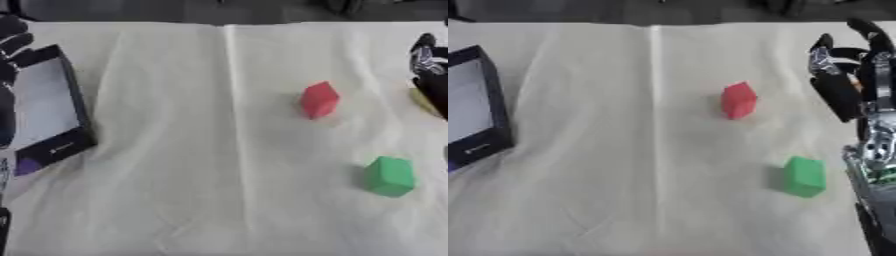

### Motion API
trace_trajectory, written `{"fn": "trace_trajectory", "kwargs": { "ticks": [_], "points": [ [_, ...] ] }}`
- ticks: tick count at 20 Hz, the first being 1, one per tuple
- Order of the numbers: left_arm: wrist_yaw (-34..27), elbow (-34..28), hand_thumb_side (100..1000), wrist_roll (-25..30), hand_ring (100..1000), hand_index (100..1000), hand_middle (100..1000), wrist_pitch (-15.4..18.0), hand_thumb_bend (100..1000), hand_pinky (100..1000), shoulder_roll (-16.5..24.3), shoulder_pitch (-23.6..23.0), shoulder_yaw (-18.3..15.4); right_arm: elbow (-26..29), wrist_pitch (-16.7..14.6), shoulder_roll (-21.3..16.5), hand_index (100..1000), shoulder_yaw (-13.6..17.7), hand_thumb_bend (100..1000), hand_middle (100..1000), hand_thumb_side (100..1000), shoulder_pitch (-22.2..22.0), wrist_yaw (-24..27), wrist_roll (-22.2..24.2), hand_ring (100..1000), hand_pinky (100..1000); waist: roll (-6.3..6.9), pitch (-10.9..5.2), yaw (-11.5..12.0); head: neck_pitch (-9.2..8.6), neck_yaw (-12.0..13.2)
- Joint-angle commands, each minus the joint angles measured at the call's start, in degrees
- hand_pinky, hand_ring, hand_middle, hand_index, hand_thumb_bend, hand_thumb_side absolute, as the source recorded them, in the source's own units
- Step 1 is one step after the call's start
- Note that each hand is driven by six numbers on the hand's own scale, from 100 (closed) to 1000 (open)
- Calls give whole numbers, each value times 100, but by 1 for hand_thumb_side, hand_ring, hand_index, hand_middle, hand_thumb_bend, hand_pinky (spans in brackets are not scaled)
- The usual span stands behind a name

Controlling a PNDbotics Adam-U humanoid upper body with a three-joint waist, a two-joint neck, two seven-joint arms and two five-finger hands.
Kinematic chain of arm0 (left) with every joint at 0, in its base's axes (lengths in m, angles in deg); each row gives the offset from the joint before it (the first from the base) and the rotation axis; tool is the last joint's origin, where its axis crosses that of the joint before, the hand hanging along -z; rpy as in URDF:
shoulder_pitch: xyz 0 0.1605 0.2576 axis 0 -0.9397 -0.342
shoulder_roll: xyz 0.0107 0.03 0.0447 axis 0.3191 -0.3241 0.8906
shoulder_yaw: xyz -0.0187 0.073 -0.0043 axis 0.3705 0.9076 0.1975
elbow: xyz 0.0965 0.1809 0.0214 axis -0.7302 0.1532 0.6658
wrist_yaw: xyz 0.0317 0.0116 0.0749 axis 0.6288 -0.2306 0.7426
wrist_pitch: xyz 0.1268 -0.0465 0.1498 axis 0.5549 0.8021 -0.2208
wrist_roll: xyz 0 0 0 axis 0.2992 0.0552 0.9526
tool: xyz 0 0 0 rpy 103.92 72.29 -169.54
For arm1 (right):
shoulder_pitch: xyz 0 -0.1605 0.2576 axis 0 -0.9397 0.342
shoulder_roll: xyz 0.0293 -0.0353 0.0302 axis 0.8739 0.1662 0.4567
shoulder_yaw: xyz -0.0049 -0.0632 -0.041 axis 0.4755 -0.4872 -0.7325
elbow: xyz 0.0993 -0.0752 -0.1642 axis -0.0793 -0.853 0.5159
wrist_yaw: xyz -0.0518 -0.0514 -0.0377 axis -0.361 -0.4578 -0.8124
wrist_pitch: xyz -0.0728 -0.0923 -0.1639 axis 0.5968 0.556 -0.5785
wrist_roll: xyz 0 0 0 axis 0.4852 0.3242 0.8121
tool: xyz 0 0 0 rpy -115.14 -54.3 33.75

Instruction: Pick up the objects with one hand, pass them to the other hand, and then place them into the box on the other side of the table.

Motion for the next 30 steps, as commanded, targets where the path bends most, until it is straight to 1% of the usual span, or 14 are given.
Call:
{"fn": "trace_trajectory", "kwargs": {
  "ticks": [1, 5, 8, 10, 13, 14, 17, 18, 21, 22, 23, 25, 26, 30],
  "points": [
    [-4, -83, 793, -5, 823, 757, 723, 7, 100, 897, 166, 35, -50, 122, 119, -487, 900, 114, 100, 956, 463, 91, 70, -30, 759, 728, -18, -117, -18, -79, -184],
    [12, -69, 794, -6, 824, 757, 723, 2, 100, 897, 220, -1, -52, 122, 531, -1282, 925, 103, 100, 985, 479, 2, 406, 347, 795, 753, -64, -133, -46, -74, -262],
    [23, -63, 794, -4, 824, 756, 723, -1, 100, 897, 257, -21, -50, 106, 915, -1934, 942, 122, 100, 1000, 514, -93, 658, 858, 827, 774, -99, -146, -63, -61, -271],
    [29, -58, 794, -4, 824, 756, 723, -3, 100, 897, 280, -36, -51, 24, 1105, -2338, 950, 169, 102, 1000, 501, -110, 852, 1215, 844, 787, -119, -154, -76, -41, -268],
    [41, -53, 795, 2, 824, 756, 723, -6, 100, 897, 317, -61, -46, -304, 1165, -2951, 960, 246, 130, 1000, 491, -58, 1117, 1874, 864, 809, -149, -162, -93, -25, -253],
    [44, -51, 795, 4, 824, 756, 723, -8, 100, 897, 328, -67, -44, -446, 1144, -3162, 962, 247, 167, 1000, 463, -38, 1133, 2123, 880, 835, -160, -159, -96, -32, -253],
    [49, -52, 796, 6, 824, 755, 723, -10, 100, 897, 345, -73, -43, -945, 980, -3651, 962, 253, 215, 1000, 413, 92, 1007, 2985, 903, 869, -179, -150, -91, -60, -291],
    [49, -53, 796, 7, 824, 755, 723, -10, 100, 897, 347, -72, -42, -1118, 911, -3766, 962, 254, 218, 1000, 410, 146, 929, 3255, 904, 871, -183, -146, -88, -73, -316],
    [49, -57, 796, 8, 825, 755, 723, -11, 100, 897, 351, -65, -39, -1608, 744, -4047, 955, 219, 284, 1000, 338, 290, 626, 3881, 916, 897, -191, -130, -75, -116, -402],
    [49, -59, 796, 12, 825, 755, 723, -12, 100, 897, 351, -61, -34, -1760, 711, -4111, 944, 203, 318, 996, 294, 345, 496, 4019, 915, 903, -190, -122, -71, -132, -421],
    [48, -63, 796, 18, 825, 755, 723, -13, 100, 897, 350, -54, -29, -1905, 684, -4150, 925, 190, 341, 985, 259, 410, 362, 4122, 910, 902, -186, -112, -67, -149, -438],
    [39, -76, 794, 29, 825, 755, 723, -15, 100, 897, 347, -40, -20, -2154, 623, -4170, 917, 166, 357, 981, 229, 540, 168, 4272, 908, 904, -176, -83, -62, -176, -462],
    [34, -83, 797, 34, 825, 755, 723, -17, 100, 897, 351, -31, -15, -2264, 589, -4168, 920, 156, 339, 980, 233, 596, 110, 4339, 908, 906, -170, -65, -60, -188, -475],
    [16, -115, 795, 60, 826, 755, 723, -24, 100, 896, 388, 7, 10, -2600, 454, -4159, 937, 127, 366, 980, 180, 713, -33, 4573, 913, 915, -130, 3, -40, -236, -558]
  ]
}}
